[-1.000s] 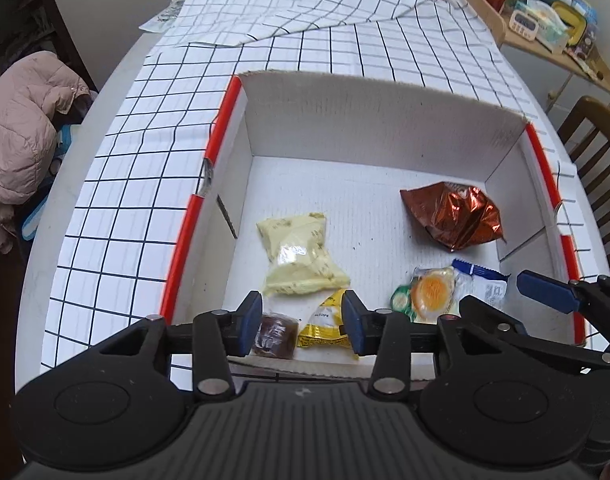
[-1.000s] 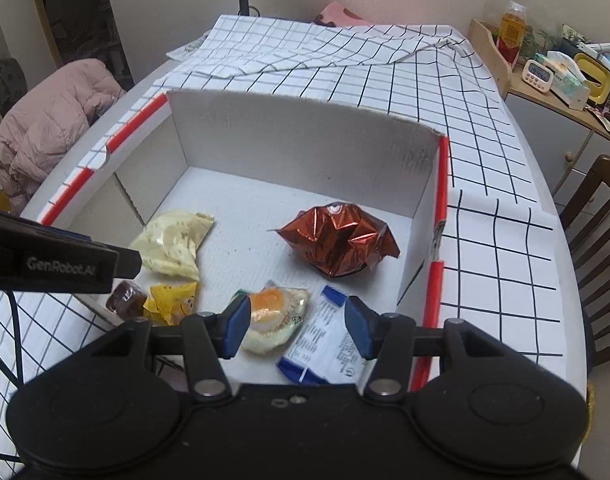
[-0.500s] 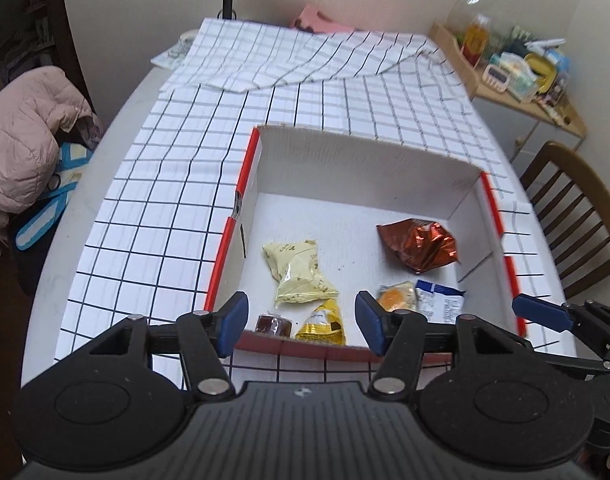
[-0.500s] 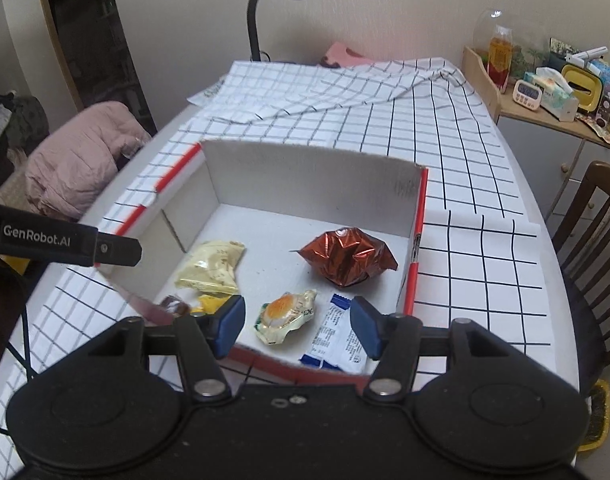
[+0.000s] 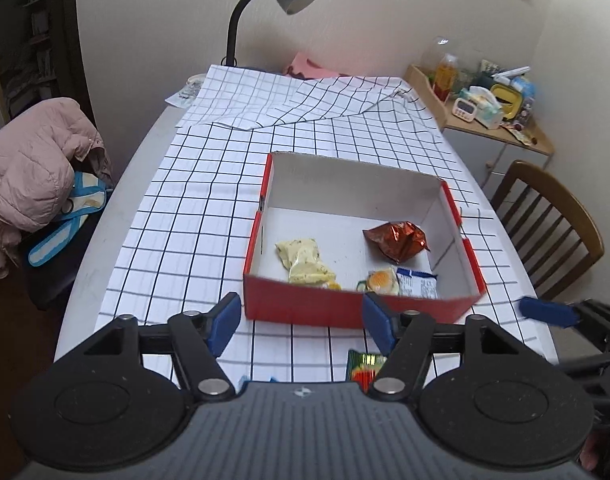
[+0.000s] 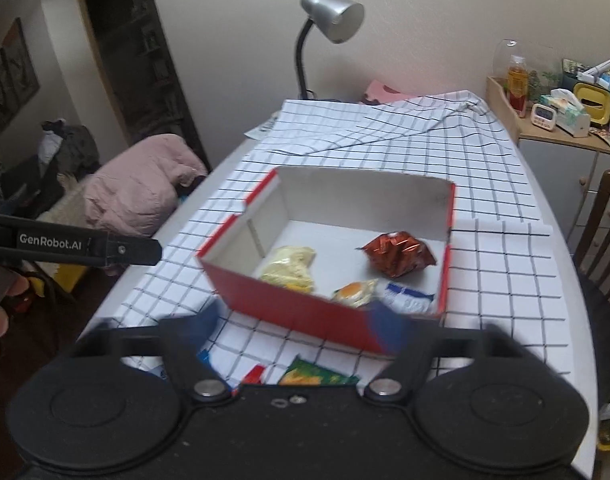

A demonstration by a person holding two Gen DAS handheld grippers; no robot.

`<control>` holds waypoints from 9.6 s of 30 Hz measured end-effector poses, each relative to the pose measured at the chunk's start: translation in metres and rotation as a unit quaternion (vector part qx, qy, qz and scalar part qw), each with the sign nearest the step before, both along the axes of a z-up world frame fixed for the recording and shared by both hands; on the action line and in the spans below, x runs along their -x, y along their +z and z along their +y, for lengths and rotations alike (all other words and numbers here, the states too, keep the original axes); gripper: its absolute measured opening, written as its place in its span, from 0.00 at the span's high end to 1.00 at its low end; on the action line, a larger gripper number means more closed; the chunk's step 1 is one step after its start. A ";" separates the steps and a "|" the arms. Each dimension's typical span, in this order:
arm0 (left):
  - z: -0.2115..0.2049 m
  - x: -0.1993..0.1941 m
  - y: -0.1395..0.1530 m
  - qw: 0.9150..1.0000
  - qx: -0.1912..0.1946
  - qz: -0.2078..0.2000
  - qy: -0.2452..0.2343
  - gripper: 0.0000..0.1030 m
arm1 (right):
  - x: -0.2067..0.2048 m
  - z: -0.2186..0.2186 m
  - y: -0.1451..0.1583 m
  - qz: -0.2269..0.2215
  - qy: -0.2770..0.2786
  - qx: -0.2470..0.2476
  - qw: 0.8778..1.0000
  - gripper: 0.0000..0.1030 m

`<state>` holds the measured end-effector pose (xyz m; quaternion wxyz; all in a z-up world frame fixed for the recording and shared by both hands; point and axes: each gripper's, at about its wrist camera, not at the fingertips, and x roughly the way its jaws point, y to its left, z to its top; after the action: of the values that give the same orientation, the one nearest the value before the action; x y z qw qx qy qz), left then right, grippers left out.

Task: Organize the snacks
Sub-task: 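Move both tools back over the remaining snacks beside the box, then grasp the blue cookie packet with the left gripper while the right grasps the red-yellow chip bag, then carry both packets into the red box and open both grippers, then move both tools back toward the pale blue and green packets, then grasp the pale blue packet with the left gripper while the right grasps the green cracker packet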

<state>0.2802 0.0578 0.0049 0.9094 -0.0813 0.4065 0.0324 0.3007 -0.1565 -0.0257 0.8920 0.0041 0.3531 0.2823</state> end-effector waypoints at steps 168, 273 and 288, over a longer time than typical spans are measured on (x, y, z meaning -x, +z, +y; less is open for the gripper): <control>-0.040 -0.141 -0.083 0.994 -0.078 0.081 -0.014 0.84 | -0.128 0.045 -0.074 -0.016 0.049 0.156 0.986 0.41; -0.003 0.020 -0.150 0.973 -0.123 0.111 -0.163 0.08 | -0.041 0.047 -0.136 -0.019 0.308 0.194 0.931 0.14; -0.002 -0.004 -0.175 0.960 -0.155 0.150 -0.176 0.43 | -0.050 0.055 -0.145 -0.023 0.318 0.229 0.920 0.36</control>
<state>0.2839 0.0557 -0.1703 0.8307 0.1391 0.5363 -0.0536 0.3507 -0.1013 -0.1702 0.7399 -0.3190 0.3703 0.4622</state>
